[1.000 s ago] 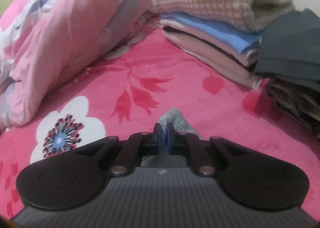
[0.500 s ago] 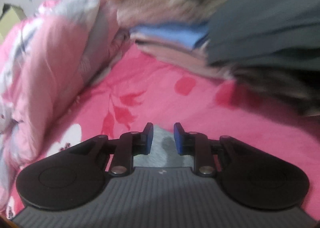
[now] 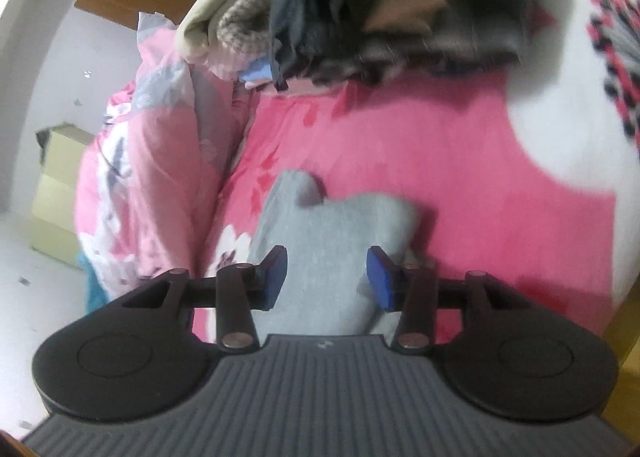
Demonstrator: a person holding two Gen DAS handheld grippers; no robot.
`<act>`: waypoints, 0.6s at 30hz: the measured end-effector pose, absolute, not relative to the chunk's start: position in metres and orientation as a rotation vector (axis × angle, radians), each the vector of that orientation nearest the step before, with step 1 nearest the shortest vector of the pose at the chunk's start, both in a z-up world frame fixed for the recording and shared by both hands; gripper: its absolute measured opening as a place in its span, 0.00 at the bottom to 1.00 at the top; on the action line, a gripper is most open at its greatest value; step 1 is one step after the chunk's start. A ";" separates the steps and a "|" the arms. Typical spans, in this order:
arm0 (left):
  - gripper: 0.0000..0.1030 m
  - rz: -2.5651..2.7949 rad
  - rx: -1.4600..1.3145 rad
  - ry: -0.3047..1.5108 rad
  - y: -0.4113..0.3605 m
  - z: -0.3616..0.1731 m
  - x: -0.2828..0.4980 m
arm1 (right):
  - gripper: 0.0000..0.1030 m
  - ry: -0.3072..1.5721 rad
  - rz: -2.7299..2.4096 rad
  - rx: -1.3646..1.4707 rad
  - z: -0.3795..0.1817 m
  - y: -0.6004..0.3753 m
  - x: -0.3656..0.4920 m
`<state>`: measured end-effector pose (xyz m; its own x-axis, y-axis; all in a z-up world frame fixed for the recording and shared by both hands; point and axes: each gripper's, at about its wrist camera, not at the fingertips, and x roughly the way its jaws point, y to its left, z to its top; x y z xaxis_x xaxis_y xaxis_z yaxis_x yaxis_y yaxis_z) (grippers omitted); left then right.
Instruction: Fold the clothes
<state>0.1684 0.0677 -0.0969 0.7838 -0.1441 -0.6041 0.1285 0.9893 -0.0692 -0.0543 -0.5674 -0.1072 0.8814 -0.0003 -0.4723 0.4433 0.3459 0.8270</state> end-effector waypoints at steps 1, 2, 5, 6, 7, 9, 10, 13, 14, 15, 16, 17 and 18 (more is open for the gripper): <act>0.89 -0.148 -0.035 0.657 0.069 -0.096 0.168 | 0.42 0.434 -0.299 1.192 -0.110 -0.566 -0.053; 0.89 -0.146 -0.036 0.658 0.069 -0.097 0.168 | 0.42 0.443 -0.306 1.192 -0.112 -0.566 -0.052; 0.89 -0.128 -0.008 0.661 0.065 -0.097 0.167 | 0.42 0.467 -0.312 1.209 -0.121 -0.564 -0.051; 0.89 -0.122 0.004 0.662 0.063 -0.095 0.166 | 0.42 0.471 -0.300 1.215 -0.124 -0.562 -0.051; 0.87 -0.118 0.014 0.662 0.060 -0.092 0.163 | 0.42 0.476 -0.288 1.220 -0.127 -0.559 -0.050; 0.85 -0.119 0.031 0.656 0.055 -0.086 0.157 | 0.42 0.490 -0.267 1.220 -0.133 -0.553 -0.049; 0.85 -0.136 0.034 0.644 0.052 -0.080 0.151 | 0.41 0.493 -0.262 1.219 -0.136 -0.551 -0.048; 0.85 -0.235 0.084 0.591 0.026 -0.064 0.126 | 0.40 0.482 -0.258 1.212 -0.139 -0.549 -0.046; 0.85 -0.292 0.108 0.588 0.012 -0.062 0.118 | 0.39 0.476 -0.254 1.212 -0.140 -0.549 -0.045; 0.85 -0.349 0.132 0.584 -0.002 -0.060 0.110 | 0.39 0.469 -0.248 1.211 -0.140 -0.550 -0.045; 0.85 -0.405 0.155 0.580 -0.016 -0.058 0.102 | 0.30 0.462 -0.239 1.205 -0.141 -0.550 -0.044; 0.85 -0.462 0.179 0.575 -0.030 -0.056 0.095 | 0.13 0.454 -0.227 1.196 -0.141 -0.550 -0.044; 0.85 -0.519 0.203 0.571 -0.045 -0.054 0.087 | 0.07 0.444 -0.221 1.191 -0.142 -0.549 -0.044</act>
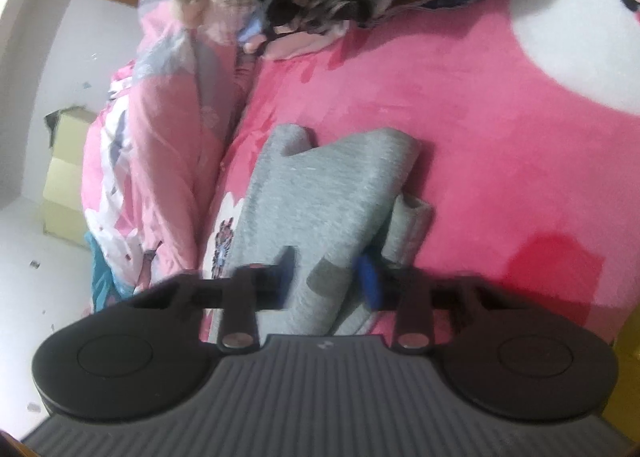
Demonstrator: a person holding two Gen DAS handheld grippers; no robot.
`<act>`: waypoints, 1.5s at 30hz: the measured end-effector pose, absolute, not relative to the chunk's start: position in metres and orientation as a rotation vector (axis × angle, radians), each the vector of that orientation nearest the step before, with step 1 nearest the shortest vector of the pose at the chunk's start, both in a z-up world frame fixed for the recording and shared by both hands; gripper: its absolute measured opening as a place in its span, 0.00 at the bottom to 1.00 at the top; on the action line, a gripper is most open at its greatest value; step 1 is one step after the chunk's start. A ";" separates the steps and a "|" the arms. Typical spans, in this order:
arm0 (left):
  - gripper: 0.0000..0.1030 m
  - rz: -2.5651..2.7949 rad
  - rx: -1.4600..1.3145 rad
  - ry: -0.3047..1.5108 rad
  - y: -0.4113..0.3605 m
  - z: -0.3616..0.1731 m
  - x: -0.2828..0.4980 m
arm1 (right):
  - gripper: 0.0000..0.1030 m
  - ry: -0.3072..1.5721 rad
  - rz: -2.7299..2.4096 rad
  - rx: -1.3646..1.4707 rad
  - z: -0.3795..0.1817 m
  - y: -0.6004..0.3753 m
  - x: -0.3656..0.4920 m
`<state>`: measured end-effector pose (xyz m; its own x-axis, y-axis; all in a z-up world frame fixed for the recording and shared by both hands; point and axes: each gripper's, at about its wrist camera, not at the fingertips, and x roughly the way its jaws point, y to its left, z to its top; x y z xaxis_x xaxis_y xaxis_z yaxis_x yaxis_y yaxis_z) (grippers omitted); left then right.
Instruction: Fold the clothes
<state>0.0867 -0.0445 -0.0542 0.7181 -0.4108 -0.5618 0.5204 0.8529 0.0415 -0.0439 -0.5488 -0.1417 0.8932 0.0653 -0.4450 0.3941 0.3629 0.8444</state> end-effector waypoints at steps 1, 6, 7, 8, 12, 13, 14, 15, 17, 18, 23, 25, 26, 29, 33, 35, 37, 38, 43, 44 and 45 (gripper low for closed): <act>0.82 -0.576 0.226 0.565 -0.059 -0.052 0.079 | 0.06 0.432 -0.217 1.189 -0.143 -0.548 -0.045; 0.68 -0.755 0.308 0.570 -0.119 -0.054 0.059 | 0.05 0.389 -0.209 1.219 -0.154 -0.546 -0.055; 0.66 -0.760 0.321 0.573 -0.127 -0.056 0.058 | 0.05 0.382 -0.206 1.231 -0.157 -0.547 -0.056; 0.65 -0.765 0.335 0.575 -0.134 -0.058 0.057 | 0.05 0.376 -0.204 1.238 -0.159 -0.547 -0.057; 0.52 -0.784 0.387 0.585 -0.164 -0.067 0.054 | 0.04 0.348 -0.189 1.258 -0.164 -0.548 -0.059; 0.47 -0.789 0.400 0.588 -0.171 -0.070 0.053 | 0.04 0.340 -0.185 1.263 -0.165 -0.549 -0.059; 0.41 -0.793 0.413 0.590 -0.179 -0.072 0.052 | 0.04 0.333 -0.181 1.268 -0.166 -0.549 -0.059; 0.38 -0.798 0.427 0.592 -0.186 -0.074 0.051 | 0.04 0.326 -0.178 1.272 -0.167 -0.549 -0.059; 0.28 -0.807 0.453 0.597 -0.201 -0.079 0.050 | 0.04 0.313 -0.170 1.277 -0.168 -0.550 -0.060; 0.27 -0.812 0.466 0.600 -0.208 -0.081 0.049 | 0.04 0.307 -0.165 1.279 -0.169 -0.550 -0.060; 0.15 -0.802 0.499 0.590 -0.223 -0.085 0.047 | 0.01 0.279 -0.146 1.288 -0.173 -0.551 -0.063; 0.08 -0.801 0.491 0.589 -0.223 -0.083 0.047 | 0.02 0.268 -0.140 1.290 -0.174 -0.551 -0.064; 0.06 -0.805 0.477 0.589 -0.221 -0.081 0.047 | 0.02 0.263 -0.140 1.290 -0.174 -0.551 -0.065; 0.04 -0.822 0.455 0.586 -0.216 -0.073 0.045 | 0.01 0.246 -0.140 1.283 -0.168 -0.547 -0.069; 0.03 -0.853 0.505 0.572 -0.210 -0.068 0.037 | 0.01 0.229 -0.134 1.268 -0.163 -0.540 -0.078; 0.03 -0.857 0.528 0.582 -0.211 -0.071 0.036 | 0.01 0.232 -0.138 1.263 -0.165 -0.539 -0.080; 0.03 -0.854 0.546 0.588 -0.214 -0.075 0.036 | 0.01 0.240 -0.147 1.274 -0.170 -0.540 -0.080; 0.03 -0.854 0.552 0.591 -0.215 -0.076 0.036 | 0.01 0.241 -0.149 1.280 -0.171 -0.540 -0.080; 0.04 -0.860 0.566 0.608 -0.215 -0.080 0.036 | 0.01 0.276 -0.164 1.268 -0.173 -0.542 -0.078; 0.05 -0.863 0.566 0.613 -0.215 -0.080 0.037 | 0.02 0.284 -0.167 1.272 -0.174 -0.542 -0.078; 0.05 -0.865 0.567 0.618 -0.215 -0.081 0.037 | 0.02 0.286 -0.168 1.277 -0.175 -0.543 -0.079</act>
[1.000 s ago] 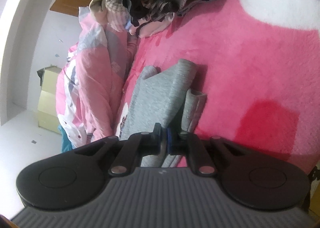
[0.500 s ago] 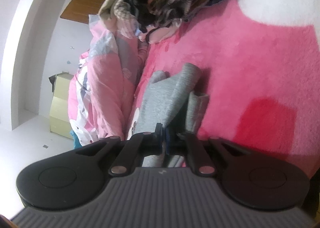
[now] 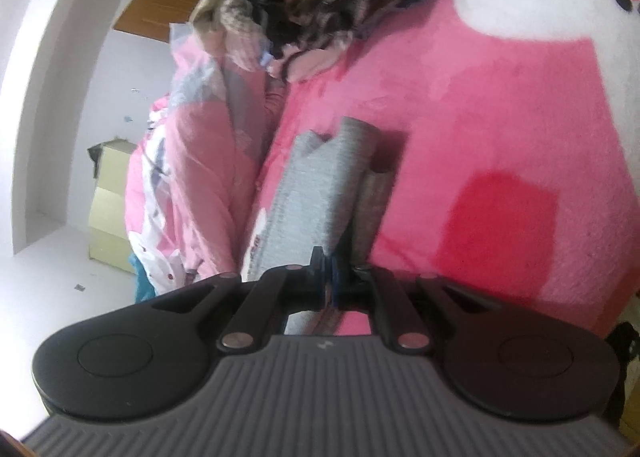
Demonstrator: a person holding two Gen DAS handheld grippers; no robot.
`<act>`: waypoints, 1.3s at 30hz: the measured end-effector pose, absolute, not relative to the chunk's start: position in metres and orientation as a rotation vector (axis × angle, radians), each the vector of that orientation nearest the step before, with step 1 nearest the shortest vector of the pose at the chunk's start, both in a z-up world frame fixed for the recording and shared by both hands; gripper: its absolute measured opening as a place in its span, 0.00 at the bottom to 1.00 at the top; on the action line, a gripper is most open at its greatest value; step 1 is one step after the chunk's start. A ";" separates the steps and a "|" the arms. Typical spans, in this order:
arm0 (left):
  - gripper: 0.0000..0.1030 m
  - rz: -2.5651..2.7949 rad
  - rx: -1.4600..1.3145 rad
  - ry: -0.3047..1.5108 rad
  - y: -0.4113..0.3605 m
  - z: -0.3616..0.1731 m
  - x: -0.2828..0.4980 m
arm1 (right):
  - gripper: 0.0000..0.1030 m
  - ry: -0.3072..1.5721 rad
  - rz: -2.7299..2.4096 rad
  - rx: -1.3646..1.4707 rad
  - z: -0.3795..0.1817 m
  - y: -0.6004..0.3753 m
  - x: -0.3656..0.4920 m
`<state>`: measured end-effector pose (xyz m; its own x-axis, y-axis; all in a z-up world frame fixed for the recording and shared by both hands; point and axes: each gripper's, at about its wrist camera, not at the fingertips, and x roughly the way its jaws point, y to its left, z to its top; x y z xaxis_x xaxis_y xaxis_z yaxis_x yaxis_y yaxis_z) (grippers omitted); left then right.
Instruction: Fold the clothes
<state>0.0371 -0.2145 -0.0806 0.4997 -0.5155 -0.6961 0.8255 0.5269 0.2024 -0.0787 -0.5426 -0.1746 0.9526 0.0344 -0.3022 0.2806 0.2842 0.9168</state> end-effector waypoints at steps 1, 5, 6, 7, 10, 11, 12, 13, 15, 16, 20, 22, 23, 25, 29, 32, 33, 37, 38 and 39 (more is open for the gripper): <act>0.07 -0.868 0.567 0.624 -0.214 -0.081 0.038 | 0.03 0.284 -0.175 1.276 -0.174 -0.542 -0.081; 0.34 -0.895 0.519 0.664 -0.204 -0.078 0.039 | 0.05 0.284 -0.245 1.222 -0.162 -0.540 -0.095; 0.40 -0.903 0.493 0.676 -0.199 -0.076 0.040 | 0.06 0.280 -0.273 1.187 -0.156 -0.539 -0.099; 0.43 -0.911 0.461 0.688 -0.192 -0.073 0.040 | 0.06 0.275 -0.304 1.143 -0.148 -0.538 -0.103; 0.43 -0.932 0.364 0.723 -0.170 -0.066 0.041 | 0.06 0.257 -0.354 1.005 -0.123 -0.534 -0.104; 0.43 -0.930 0.330 0.733 -0.163 -0.064 0.042 | 0.06 0.251 -0.360 0.961 -0.115 -0.533 -0.102; 0.43 -0.918 0.294 0.743 -0.156 -0.062 0.046 | 0.06 0.250 -0.354 0.924 -0.109 -0.532 -0.098; 0.43 -0.906 0.258 0.753 -0.149 -0.060 0.049 | 0.06 0.260 -0.335 0.913 -0.108 -0.531 -0.089; 0.43 -0.875 0.192 0.767 -0.136 -0.058 0.057 | 0.06 0.294 -0.290 0.921 -0.114 -0.533 -0.070; 0.43 -0.853 0.160 0.776 -0.129 -0.057 0.062 | 0.06 0.311 -0.267 0.924 -0.118 -0.533 -0.061; 0.43 -0.752 0.037 0.819 -0.097 -0.062 0.082 | 0.05 0.372 -0.206 0.947 -0.133 -0.539 -0.028; 0.43 -0.702 -0.026 0.845 -0.078 -0.066 0.090 | 0.00 0.330 -0.286 1.031 -0.152 -0.561 -0.042; 0.43 -0.680 -0.053 0.856 -0.069 -0.069 0.093 | 0.00 0.288 -0.316 1.106 -0.160 -0.574 -0.054; 0.43 -0.644 -0.104 0.869 -0.050 -0.073 0.098 | 0.03 0.229 -0.395 1.167 -0.159 -0.588 -0.077; 0.43 -0.595 -0.213 0.877 -0.019 -0.079 0.104 | 0.06 0.202 -0.377 1.090 -0.128 -0.584 -0.078; 0.43 -0.569 -0.282 0.877 -0.008 -0.082 0.105 | 0.12 0.287 -0.231 1.033 -0.117 -0.567 -0.032; 0.43 -0.563 -0.290 0.873 -0.008 -0.082 0.104 | 0.15 0.327 -0.179 1.031 -0.118 -0.563 -0.012; 0.43 -0.547 -0.285 0.852 -0.004 -0.081 0.098 | 0.11 0.457 -0.155 1.157 -0.153 -0.570 0.048; 0.43 -0.540 -0.286 0.847 0.000 -0.080 0.096 | 0.04 0.438 -0.204 1.193 -0.159 -0.578 0.047; 0.43 -0.527 -0.289 0.841 0.005 -0.079 0.094 | 0.04 0.398 -0.247 1.213 -0.159 -0.584 0.038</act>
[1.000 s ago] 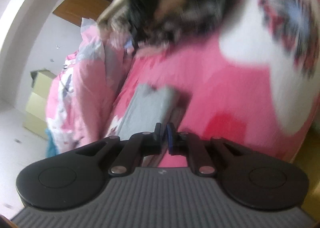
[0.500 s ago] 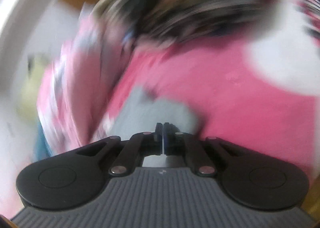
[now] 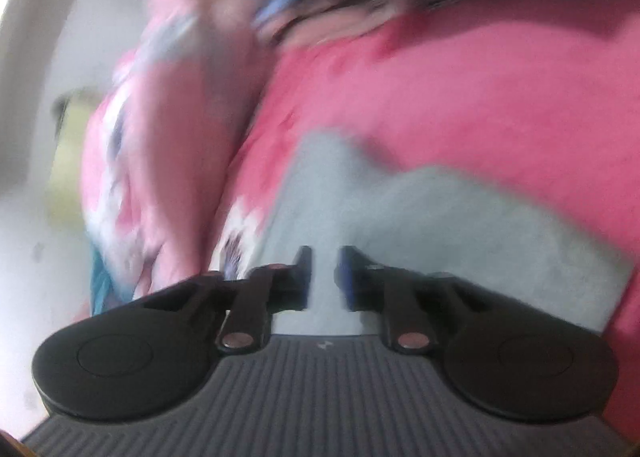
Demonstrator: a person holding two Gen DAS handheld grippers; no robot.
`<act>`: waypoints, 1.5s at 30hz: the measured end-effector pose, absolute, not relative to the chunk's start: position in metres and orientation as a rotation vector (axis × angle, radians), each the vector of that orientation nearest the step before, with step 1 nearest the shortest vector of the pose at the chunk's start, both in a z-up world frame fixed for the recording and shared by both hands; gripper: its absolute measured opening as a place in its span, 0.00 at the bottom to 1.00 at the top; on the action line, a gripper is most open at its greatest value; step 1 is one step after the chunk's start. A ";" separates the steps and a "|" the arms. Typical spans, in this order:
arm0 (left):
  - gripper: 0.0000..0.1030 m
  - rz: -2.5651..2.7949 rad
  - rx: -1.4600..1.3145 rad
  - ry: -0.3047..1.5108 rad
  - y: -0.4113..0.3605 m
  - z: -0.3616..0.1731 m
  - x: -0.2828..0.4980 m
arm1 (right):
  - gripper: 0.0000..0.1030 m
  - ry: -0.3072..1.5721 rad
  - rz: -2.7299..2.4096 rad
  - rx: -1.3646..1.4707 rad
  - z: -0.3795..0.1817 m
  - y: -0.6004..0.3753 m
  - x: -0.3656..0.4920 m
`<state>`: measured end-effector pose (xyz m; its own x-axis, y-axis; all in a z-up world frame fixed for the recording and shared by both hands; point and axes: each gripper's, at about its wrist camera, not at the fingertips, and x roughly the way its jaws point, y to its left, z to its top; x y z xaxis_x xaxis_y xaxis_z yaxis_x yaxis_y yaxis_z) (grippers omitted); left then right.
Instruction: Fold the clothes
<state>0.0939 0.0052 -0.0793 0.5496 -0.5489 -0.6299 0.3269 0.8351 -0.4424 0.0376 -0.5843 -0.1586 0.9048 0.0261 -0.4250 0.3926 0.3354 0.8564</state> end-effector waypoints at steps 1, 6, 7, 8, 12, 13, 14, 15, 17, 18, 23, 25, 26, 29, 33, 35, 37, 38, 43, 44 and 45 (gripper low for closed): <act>0.44 -0.509 -0.290 0.835 0.011 -0.078 0.092 | 0.06 0.356 -0.300 1.218 -0.155 -0.588 0.026; 0.48 -0.437 -0.339 0.815 0.044 -0.079 0.082 | 0.13 0.245 -0.442 1.109 -0.122 -0.581 -0.040; 0.48 -0.424 -0.356 0.808 0.051 -0.080 0.079 | 0.13 0.246 -0.420 1.097 -0.117 -0.574 -0.046; 0.48 -0.411 -0.374 0.797 0.058 -0.080 0.076 | 0.14 0.259 -0.391 1.074 -0.111 -0.565 -0.049; 0.48 -0.327 -0.438 0.740 0.100 -0.076 0.058 | 0.16 0.345 -0.208 1.004 -0.096 -0.514 -0.028; 0.48 -0.301 -0.452 0.724 0.112 -0.074 0.053 | 0.17 0.374 -0.156 0.994 -0.095 -0.499 -0.018; 0.48 -0.275 -0.465 0.708 0.124 -0.072 0.048 | 0.17 0.408 -0.099 0.980 -0.095 -0.482 -0.007; 0.48 -0.250 -0.479 0.693 0.135 -0.070 0.044 | 0.17 0.442 -0.045 0.961 -0.095 -0.464 0.004; 0.48 -0.199 -0.505 0.661 0.159 -0.067 0.034 | 0.17 0.514 0.058 0.913 -0.097 -0.424 0.023; 0.48 -0.173 -0.518 0.645 0.171 -0.065 0.029 | 0.17 0.554 0.110 0.891 -0.099 -0.402 0.030; 0.48 -0.045 -0.582 0.563 0.230 -0.057 0.004 | 0.17 0.701 0.330 0.833 -0.109 -0.321 0.054; 0.49 0.024 -0.601 0.524 0.254 -0.053 -0.011 | 0.17 0.751 0.357 0.804 -0.108 -0.298 0.055; 0.51 0.065 -0.608 0.507 0.264 -0.052 -0.018 | 0.17 0.769 0.349 0.791 -0.108 -0.290 0.054; 0.62 0.188 -0.621 0.470 0.290 -0.049 -0.033 | 0.17 0.788 0.264 0.744 -0.105 -0.285 0.048; 0.65 0.273 -0.665 0.482 0.313 -0.054 -0.031 | 0.18 0.770 0.144 0.657 -0.095 -0.287 0.035; 0.74 0.299 -0.670 0.484 0.317 -0.055 -0.026 | 0.19 0.748 0.130 0.640 -0.090 -0.289 0.032; 0.82 0.322 -0.668 0.484 0.318 -0.056 -0.019 | 0.20 0.734 0.134 0.656 -0.087 -0.292 0.027; 0.83 0.333 -0.668 0.485 0.318 -0.057 -0.016 | 0.20 0.732 0.133 0.661 -0.087 -0.293 0.025; 0.82 0.381 -0.648 0.495 0.314 -0.054 -0.010 | 0.20 0.723 0.115 0.672 -0.090 -0.296 0.019; 0.80 0.390 -0.639 0.500 0.312 -0.054 -0.012 | 0.20 0.720 0.113 0.674 -0.092 -0.297 0.021; 0.78 0.402 -0.631 0.508 0.311 -0.054 -0.014 | 0.21 0.718 0.111 0.677 -0.092 -0.298 0.019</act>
